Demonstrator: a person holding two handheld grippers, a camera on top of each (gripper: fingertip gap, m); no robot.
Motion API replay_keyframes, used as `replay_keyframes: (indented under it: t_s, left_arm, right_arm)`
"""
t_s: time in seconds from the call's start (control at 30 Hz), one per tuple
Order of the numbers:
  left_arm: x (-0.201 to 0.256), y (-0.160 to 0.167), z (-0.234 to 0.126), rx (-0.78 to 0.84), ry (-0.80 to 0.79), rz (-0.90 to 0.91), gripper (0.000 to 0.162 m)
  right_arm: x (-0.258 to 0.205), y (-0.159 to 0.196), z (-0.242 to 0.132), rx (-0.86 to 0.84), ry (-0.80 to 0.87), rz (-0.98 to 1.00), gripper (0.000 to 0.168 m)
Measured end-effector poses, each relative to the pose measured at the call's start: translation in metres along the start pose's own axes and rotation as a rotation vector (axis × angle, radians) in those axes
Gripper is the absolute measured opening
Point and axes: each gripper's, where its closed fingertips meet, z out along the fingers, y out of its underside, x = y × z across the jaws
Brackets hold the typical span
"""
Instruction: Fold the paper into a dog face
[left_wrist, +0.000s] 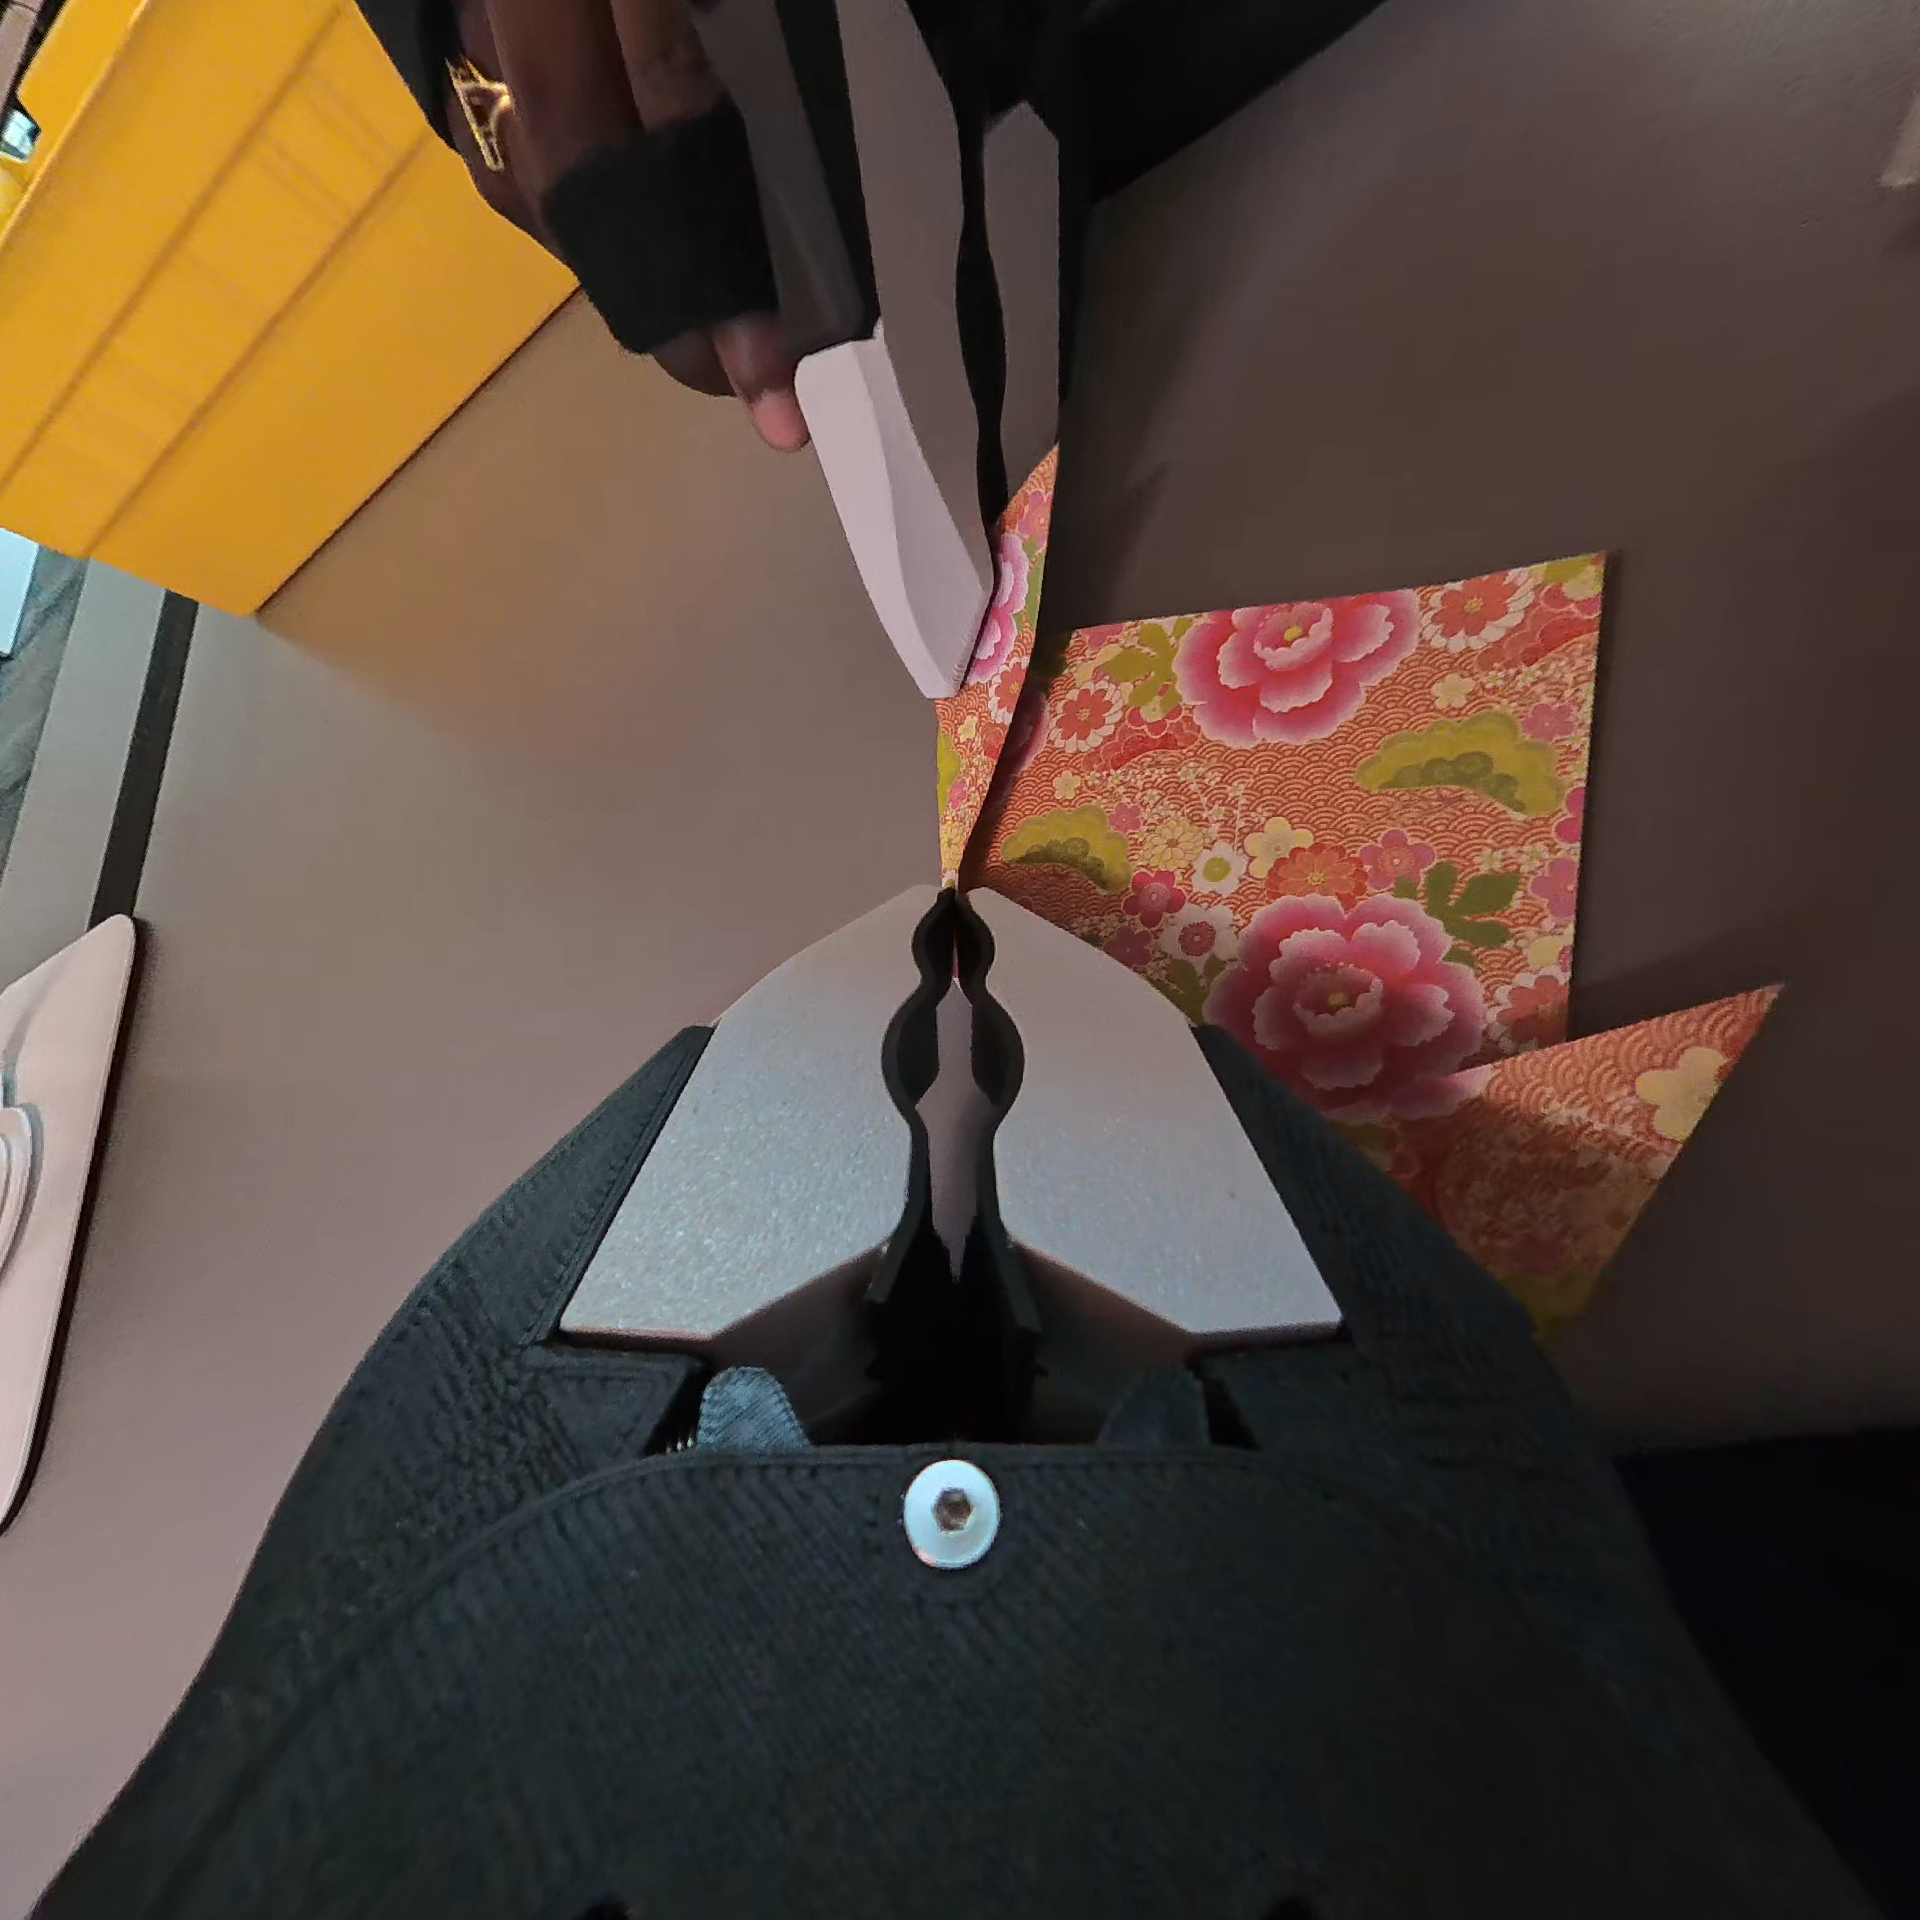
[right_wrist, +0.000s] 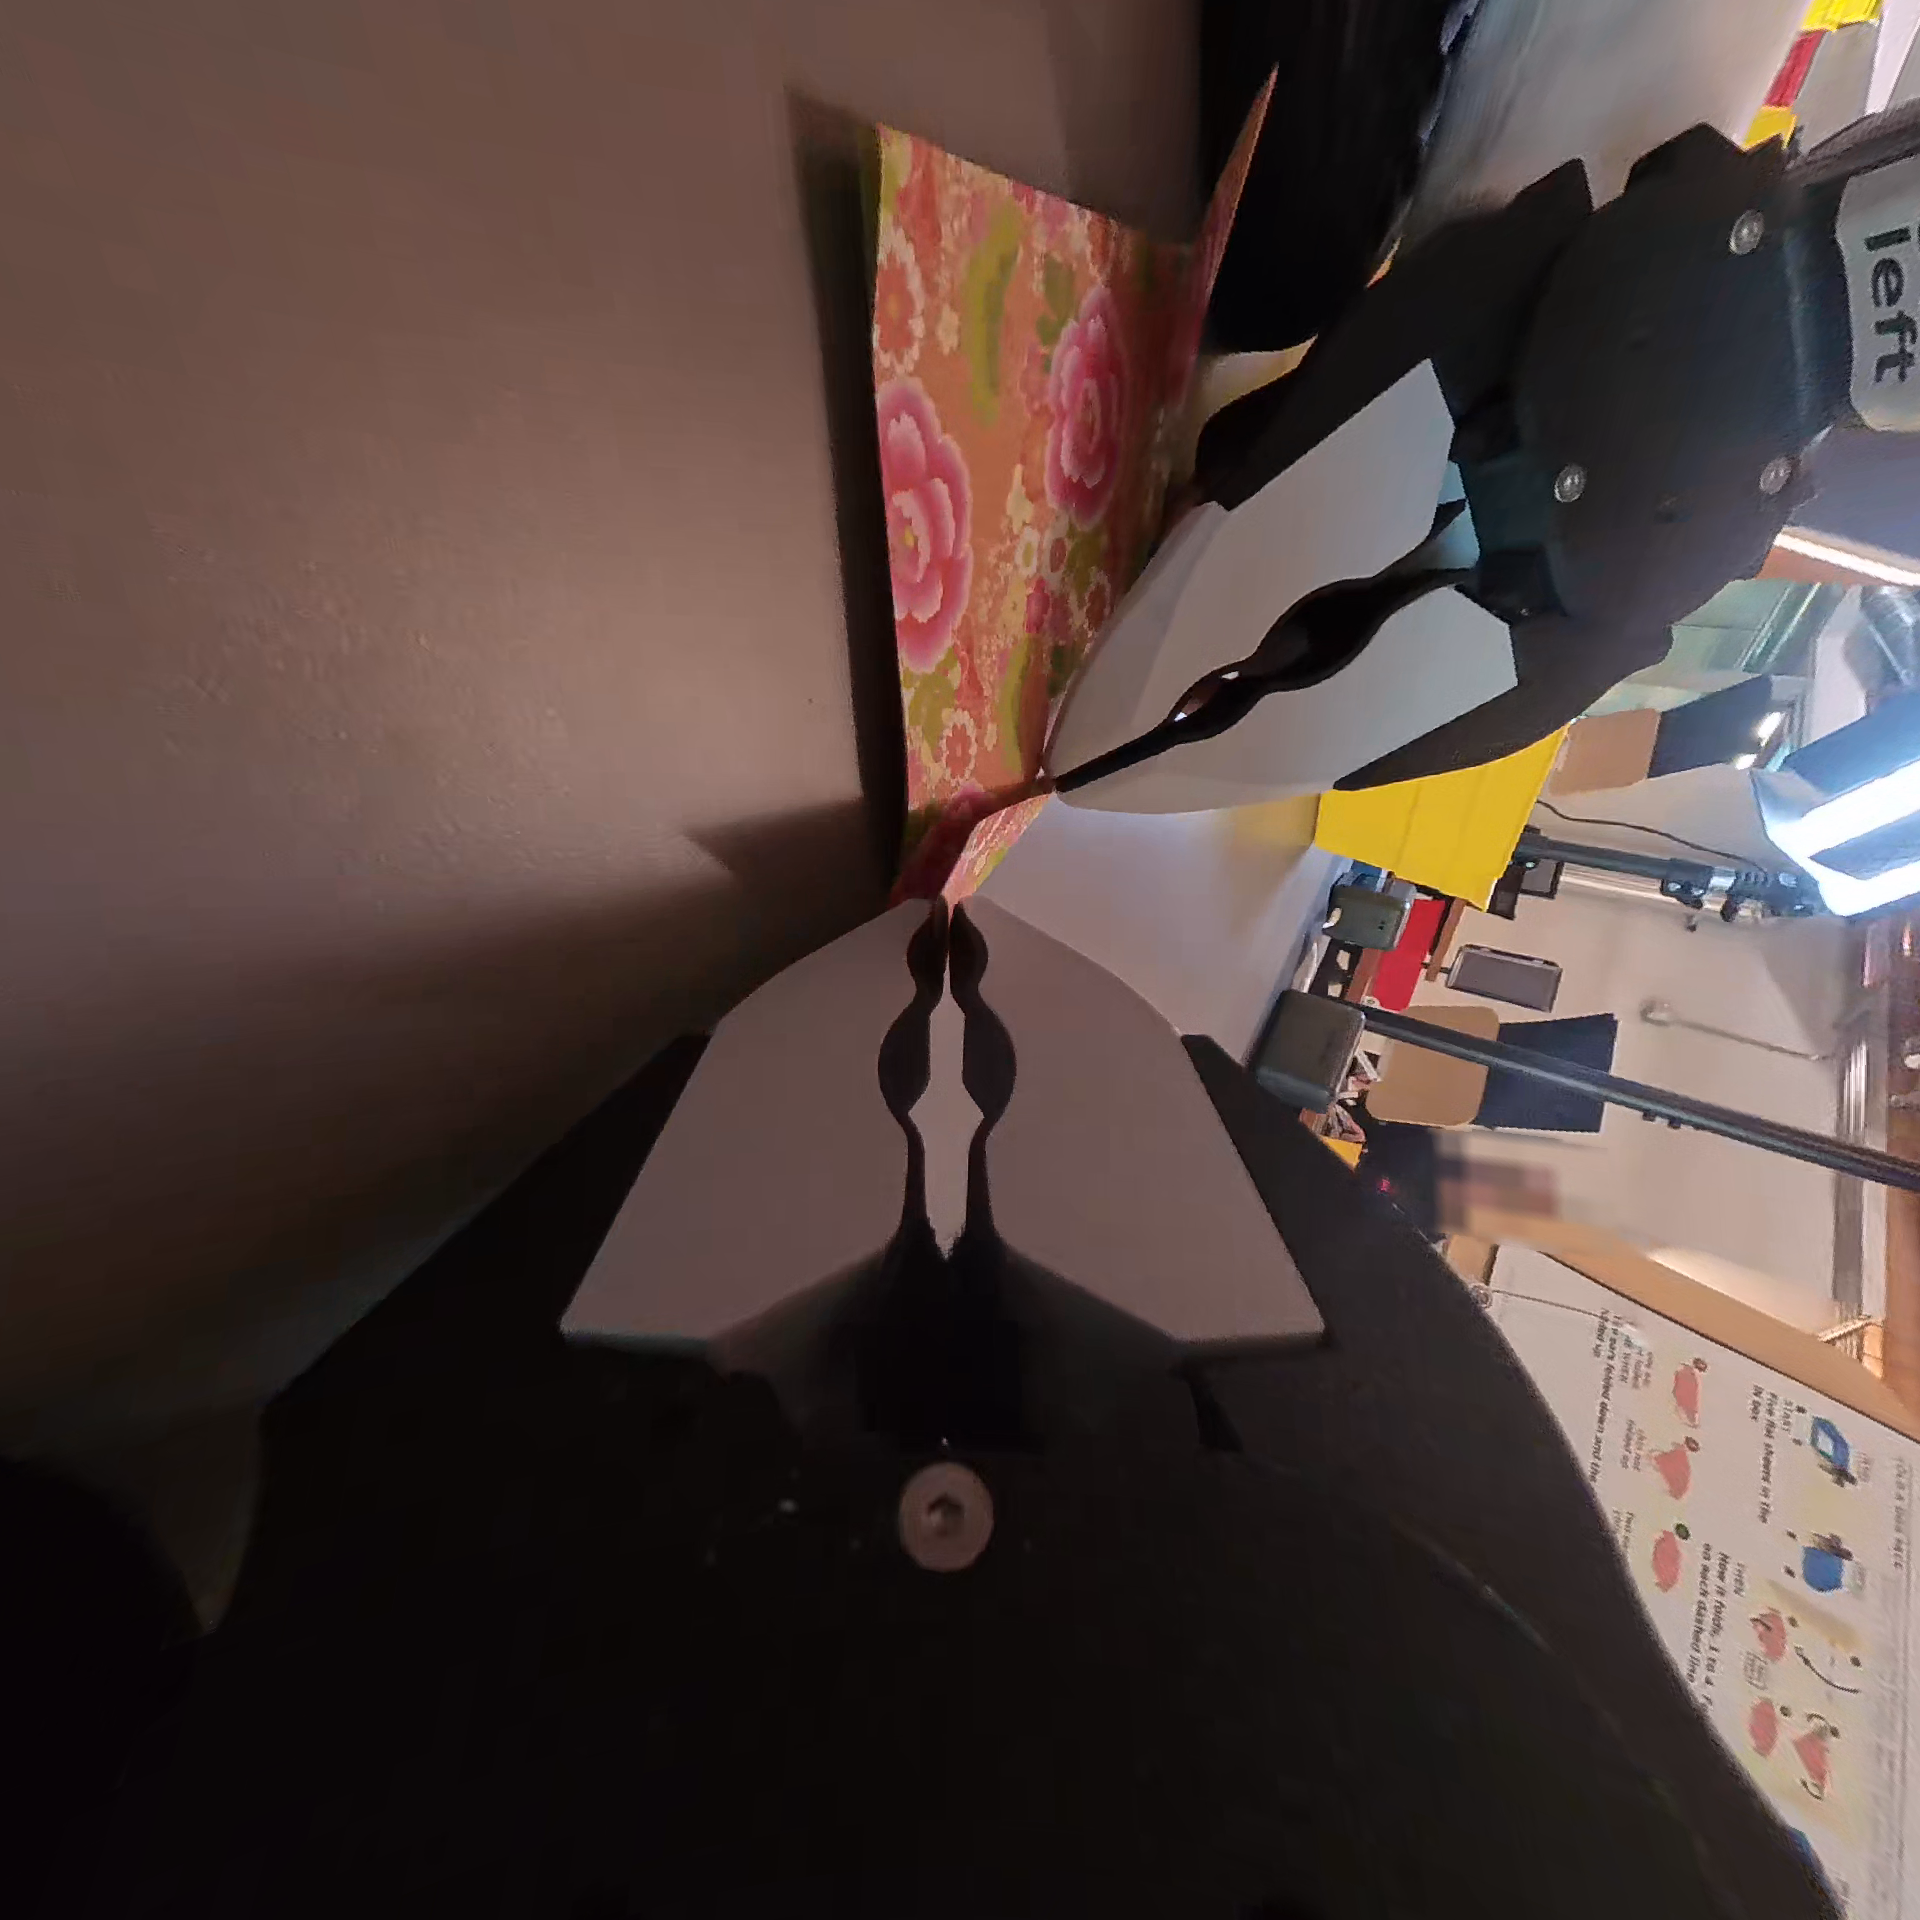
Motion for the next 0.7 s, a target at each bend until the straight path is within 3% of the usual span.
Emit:
replay_keyframes:
  t_s: [0.17,0.37,0.7]
  left_arm:
    - [-0.0007,0.0006,0.0005,-0.012,-0.003,-0.027,0.000]
    - [0.0000,0.0009,0.0008,-0.018,0.101,-0.151,0.000]
    - [0.0003,0.0009,0.0004,-0.018,0.289,-0.386,0.000]
  right_arm:
    - [-0.0007,-0.0028,-0.0005,-0.023,-0.009,-0.065,0.000]
    - [-0.0019,-0.0046,-0.0004,-0.036,-0.084,-0.167,0.001]
    - [-0.0060,-0.0067,-0.0004,0.015,-0.337,-0.214,0.001]
